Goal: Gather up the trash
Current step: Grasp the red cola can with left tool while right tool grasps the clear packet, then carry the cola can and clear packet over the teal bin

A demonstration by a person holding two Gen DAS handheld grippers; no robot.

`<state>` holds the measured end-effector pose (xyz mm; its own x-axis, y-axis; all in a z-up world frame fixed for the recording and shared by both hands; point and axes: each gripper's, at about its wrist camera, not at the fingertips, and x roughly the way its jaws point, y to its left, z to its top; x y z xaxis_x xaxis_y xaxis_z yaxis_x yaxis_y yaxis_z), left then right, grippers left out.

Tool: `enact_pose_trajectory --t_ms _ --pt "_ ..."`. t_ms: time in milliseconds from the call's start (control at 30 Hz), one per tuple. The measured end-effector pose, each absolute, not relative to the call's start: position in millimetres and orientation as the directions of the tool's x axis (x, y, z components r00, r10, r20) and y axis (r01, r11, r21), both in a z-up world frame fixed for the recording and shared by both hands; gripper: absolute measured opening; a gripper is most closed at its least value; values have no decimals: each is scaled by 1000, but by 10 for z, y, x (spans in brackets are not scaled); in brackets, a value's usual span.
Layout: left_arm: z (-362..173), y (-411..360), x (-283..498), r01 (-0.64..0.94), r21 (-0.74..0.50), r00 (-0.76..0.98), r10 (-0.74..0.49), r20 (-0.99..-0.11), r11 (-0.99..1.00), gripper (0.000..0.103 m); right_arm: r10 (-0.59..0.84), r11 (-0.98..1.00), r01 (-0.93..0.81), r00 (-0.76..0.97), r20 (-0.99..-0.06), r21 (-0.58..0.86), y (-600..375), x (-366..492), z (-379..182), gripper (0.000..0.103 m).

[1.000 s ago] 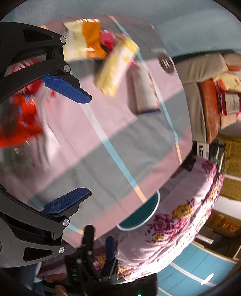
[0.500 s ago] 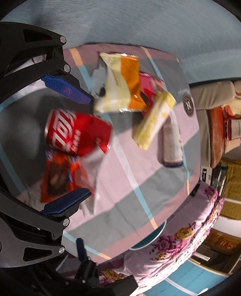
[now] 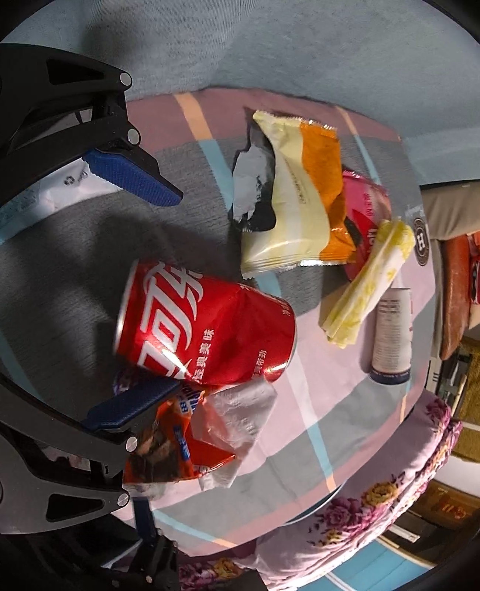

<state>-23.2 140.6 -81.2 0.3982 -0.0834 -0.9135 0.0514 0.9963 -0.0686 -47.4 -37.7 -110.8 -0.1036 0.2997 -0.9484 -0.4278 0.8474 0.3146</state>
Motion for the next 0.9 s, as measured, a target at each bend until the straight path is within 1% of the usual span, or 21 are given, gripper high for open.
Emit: enact_pose_trajectory --t_ms 33,67,100,133,167,233,267,300,600,900 --pt "-836 1403 -218 53 -78 395 -92 -914 996 93 304 850 -424 -88 -949 312 -390 -458 -1095 85" --pt "-857 1397 -203 56 -87 396 -102 -913 995 93 302 852 -426 -76 -950 304 -395 -446 -1087 82" --pt "-871 1390 -192 59 -95 397 -111 -911 994 93 297 853 -431 -61 -953 294 -401 -439 -1079 77" --pt "-885 1383 -177 64 -111 401 -127 -907 992 93 302 853 -429 -62 -951 298 -398 -430 -1078 68" --pt "-894 1373 -164 66 -122 404 -138 -904 990 92 307 852 -429 -53 -950 299 -404 -419 -1066 67" --pt "-911 1350 -128 72 -147 403 -163 -901 987 81 306 850 -443 -26 -952 285 -406 -404 -1036 62" --pt "-916 1325 -98 76 -159 397 -176 -901 984 69 302 852 -446 -8 -953 274 -422 -384 -1012 62" --pt "-924 1299 -75 78 -167 393 -184 -901 983 64 300 855 -446 6 -954 266 -447 -363 -993 61" --pt "-897 1003 165 93 -220 414 -239 -878 971 63 294 908 -353 148 -944 227 -927 106 -738 60" --pt "-744 871 523 83 -273 438 -281 -854 958 63 287 934 -282 217 -933 221 -1403 504 -675 60"
